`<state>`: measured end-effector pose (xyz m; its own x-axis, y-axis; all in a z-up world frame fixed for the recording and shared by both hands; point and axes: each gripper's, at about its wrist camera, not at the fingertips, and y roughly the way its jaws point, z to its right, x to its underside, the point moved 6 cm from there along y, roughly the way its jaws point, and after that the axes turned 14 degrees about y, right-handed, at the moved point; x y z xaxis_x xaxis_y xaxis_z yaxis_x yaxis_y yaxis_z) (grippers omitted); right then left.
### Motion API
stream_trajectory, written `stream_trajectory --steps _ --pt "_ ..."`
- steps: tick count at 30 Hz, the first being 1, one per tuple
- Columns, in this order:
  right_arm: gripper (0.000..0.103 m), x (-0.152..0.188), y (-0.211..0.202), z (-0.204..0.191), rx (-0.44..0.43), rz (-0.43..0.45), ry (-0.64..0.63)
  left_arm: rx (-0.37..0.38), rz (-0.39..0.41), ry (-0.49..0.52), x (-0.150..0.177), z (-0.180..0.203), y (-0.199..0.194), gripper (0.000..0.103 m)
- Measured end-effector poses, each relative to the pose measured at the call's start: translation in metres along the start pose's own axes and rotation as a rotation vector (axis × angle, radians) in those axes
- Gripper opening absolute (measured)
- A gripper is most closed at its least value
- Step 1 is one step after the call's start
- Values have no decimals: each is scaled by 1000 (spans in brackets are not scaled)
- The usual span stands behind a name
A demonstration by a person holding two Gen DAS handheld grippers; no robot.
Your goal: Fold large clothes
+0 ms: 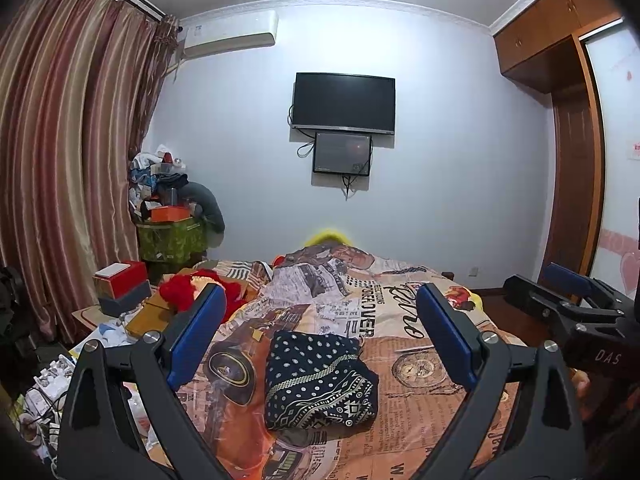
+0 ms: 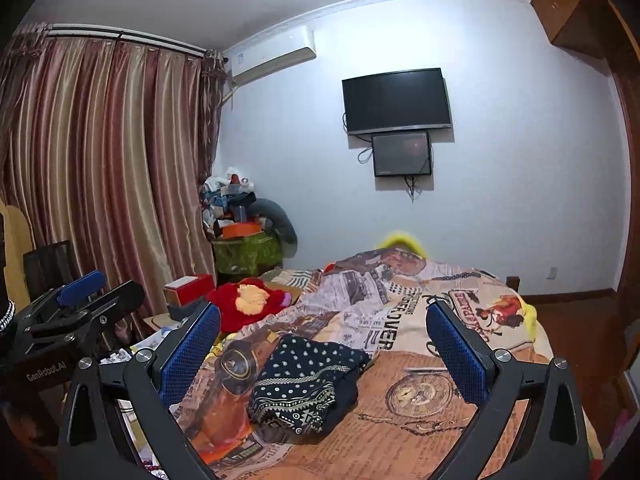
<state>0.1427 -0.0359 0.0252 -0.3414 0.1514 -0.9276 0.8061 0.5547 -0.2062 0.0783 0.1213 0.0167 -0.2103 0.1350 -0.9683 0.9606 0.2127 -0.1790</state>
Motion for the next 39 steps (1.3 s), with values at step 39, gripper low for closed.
stream_trajectory --steps 39 --pt "103 -4 -6 -8 35 32 9 72 -23 3 5 1 14 98"
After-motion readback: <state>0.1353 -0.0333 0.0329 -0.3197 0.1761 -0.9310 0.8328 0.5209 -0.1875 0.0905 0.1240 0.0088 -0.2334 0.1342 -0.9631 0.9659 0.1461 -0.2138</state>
